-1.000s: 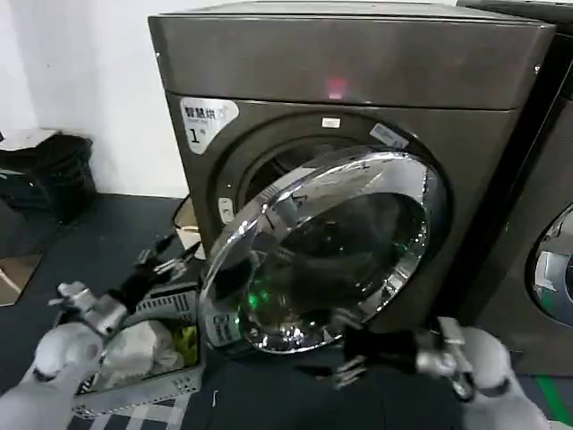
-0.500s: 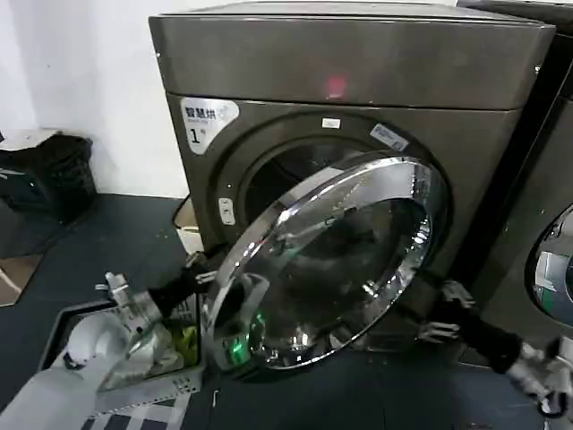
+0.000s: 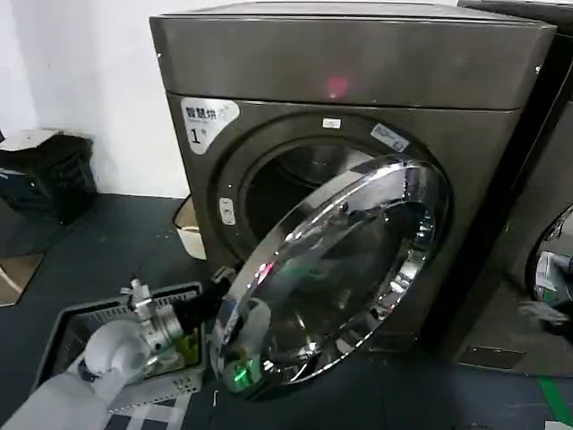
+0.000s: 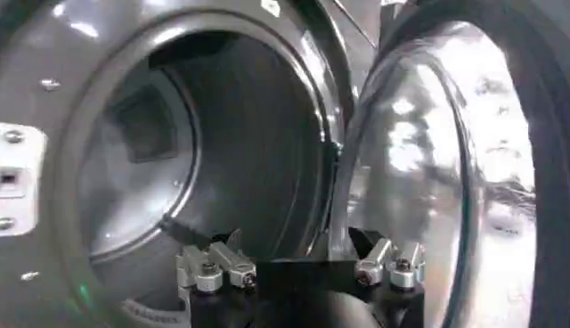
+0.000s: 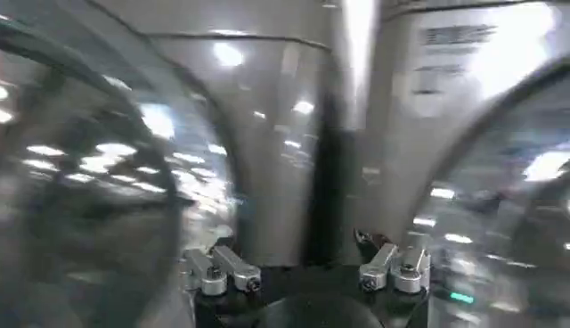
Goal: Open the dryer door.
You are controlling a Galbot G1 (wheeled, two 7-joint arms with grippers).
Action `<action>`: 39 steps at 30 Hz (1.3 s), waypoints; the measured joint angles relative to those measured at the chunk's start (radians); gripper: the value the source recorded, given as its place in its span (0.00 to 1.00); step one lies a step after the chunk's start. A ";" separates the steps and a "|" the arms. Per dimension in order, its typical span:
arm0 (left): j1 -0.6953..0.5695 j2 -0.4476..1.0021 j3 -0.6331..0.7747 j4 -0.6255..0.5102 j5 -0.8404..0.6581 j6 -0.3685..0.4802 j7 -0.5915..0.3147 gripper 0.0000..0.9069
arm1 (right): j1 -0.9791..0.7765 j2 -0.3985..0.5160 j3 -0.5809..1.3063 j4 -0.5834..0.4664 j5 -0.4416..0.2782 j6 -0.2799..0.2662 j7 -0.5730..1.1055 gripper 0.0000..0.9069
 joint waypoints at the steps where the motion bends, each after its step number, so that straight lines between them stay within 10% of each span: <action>1: -0.005 0.003 0.015 -0.002 -0.001 0.000 0.000 1.00 | -0.006 -0.007 0.024 -0.001 -0.001 -0.015 0.036 1.00; 39: -0.396 -0.301 0.683 0.130 0.026 -0.035 -0.075 1.00 | -0.236 -0.103 0.682 -0.116 -0.032 -0.180 0.463 1.00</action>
